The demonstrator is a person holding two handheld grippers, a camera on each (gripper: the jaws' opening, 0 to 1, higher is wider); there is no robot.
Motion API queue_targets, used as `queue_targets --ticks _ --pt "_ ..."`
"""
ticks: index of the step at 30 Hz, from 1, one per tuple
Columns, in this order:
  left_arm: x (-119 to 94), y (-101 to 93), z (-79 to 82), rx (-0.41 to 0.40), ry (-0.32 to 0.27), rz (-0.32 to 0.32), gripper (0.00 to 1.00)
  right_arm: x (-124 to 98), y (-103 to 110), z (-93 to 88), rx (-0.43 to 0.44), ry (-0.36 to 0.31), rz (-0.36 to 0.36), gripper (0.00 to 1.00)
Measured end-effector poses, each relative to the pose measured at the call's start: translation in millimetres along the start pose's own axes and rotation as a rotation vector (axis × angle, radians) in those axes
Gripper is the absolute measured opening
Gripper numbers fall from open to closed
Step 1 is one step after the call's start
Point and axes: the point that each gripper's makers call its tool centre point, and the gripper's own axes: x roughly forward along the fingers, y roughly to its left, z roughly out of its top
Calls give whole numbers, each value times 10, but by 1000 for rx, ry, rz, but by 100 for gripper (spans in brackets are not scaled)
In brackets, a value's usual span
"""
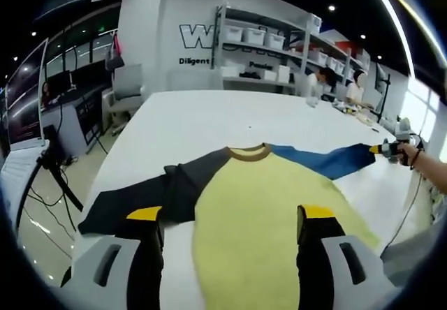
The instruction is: Fold the garment on the visible template until the final outline fits inside the template.
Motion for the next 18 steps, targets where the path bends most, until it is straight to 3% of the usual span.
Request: queue_targets --ticks 2,8,11,14,16,18 --pt "4 -2 -1 1 1 -2 80 30 -178 -76 -13 46 -76 0" --pt "13 8 5 4 -1 2 80 185 -390 -223 13 90 -143 0" --pt "9 21 5 8 0 5 81 164 -609 -207 -48 96 -243 0" --pt "2 42 3 9 2 12 81 178 -663 -176 -34 79 -238 5" --pt "-9 53 7 6 0 16 81 187 -633 -220 9 87 -220 12" --pt "-15 56 11 7 0 20 81 205 -580 -327 -5 123 -205 17"
